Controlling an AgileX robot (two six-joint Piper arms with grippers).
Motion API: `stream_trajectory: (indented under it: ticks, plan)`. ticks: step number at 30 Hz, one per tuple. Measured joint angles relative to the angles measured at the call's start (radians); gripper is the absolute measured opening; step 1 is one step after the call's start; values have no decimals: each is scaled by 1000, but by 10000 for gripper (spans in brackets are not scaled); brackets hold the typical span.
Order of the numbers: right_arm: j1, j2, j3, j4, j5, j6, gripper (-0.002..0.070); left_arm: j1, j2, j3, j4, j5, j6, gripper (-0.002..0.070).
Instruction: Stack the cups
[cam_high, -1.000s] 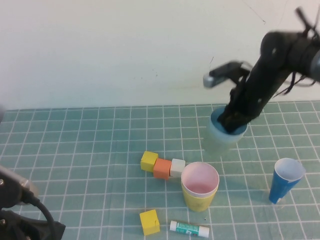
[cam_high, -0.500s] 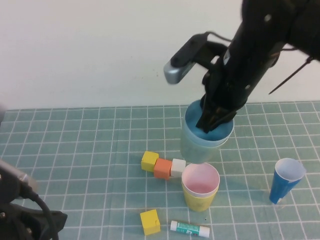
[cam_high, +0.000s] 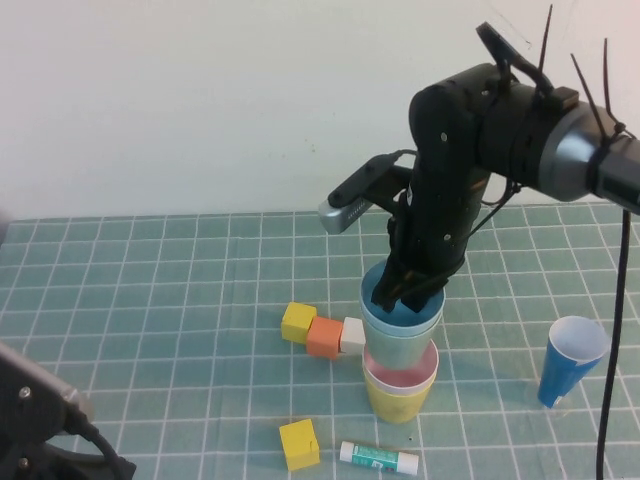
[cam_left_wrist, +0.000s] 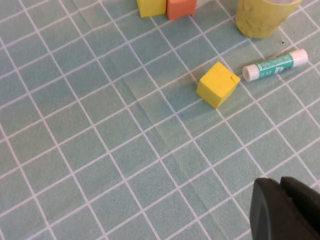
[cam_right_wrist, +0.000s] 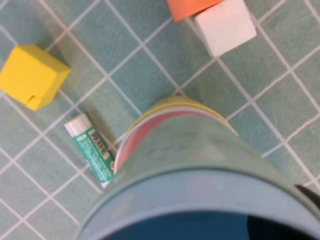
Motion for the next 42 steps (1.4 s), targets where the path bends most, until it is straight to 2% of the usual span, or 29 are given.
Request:
stream_trajectory:
  ticks: [4,10,14,16,19,24,26,33,42]
  plan:
    - [0,13,2,6,-4,4,64,0,0,8,0,-9,0,-2]
    - [0,16,8,10,-4,5,229,0,0,8,0,-25,1,-2]
    - [0,-1,10,7,6,9,260,0,0,8,0,-33,1,-2]
    - [0,-43,18,11,1,2,245,0,-7,8,0,-38,1,-2]
    - [4,-157,67,37,-55,-30,183,0,-44,8,0,-43,3,-2]
    - [43,-454,273,55,-249,-68,48,0,-161,8,4,-47,11,-2]
    - [66,-576,380,59,-332,-78,22,0,-209,8,16,-47,13,-2]
    - [134,-1039,804,119,-616,-101,-1,0,-277,8,75,-47,15,-2]
    - [134,-1515,1134,145,-692,-101,-1,0,-279,8,78,-43,17,-2]
